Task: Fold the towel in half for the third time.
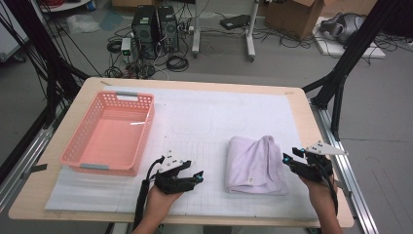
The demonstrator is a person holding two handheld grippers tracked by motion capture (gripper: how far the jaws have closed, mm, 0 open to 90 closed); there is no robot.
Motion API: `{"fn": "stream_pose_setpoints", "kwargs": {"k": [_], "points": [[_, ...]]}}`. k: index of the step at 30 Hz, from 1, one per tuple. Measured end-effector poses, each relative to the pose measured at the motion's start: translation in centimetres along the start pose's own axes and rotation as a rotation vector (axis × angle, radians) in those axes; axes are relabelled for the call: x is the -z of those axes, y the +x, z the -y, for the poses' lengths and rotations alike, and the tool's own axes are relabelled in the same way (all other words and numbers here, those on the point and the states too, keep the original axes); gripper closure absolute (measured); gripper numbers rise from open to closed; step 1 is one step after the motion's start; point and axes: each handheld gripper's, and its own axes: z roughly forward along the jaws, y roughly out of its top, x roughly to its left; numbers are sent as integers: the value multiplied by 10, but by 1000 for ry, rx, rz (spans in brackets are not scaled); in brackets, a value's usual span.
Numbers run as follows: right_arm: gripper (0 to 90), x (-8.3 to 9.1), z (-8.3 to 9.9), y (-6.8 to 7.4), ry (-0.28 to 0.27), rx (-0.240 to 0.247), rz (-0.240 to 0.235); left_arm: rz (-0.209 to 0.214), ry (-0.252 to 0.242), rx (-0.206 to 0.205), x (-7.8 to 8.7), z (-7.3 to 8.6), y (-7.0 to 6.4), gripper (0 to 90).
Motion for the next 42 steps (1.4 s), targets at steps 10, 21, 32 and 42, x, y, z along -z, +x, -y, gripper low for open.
{"fn": "stream_pose_setpoints", "kwargs": {"k": [10, 21, 32, 42], "points": [[436, 16, 33, 26, 40, -103, -78, 6, -66, -2, 9, -3, 6, 382], [587, 19, 38, 30, 25, -85, -97, -1, -65, 10, 10, 1, 4, 382], [835, 1, 35, 49, 118, 15, -135, -8, -75, 17, 14, 0, 6, 383], [667, 27, 36, 37, 100, -21, -46, -18, -85, 23, 18, 0, 7, 383]]}}
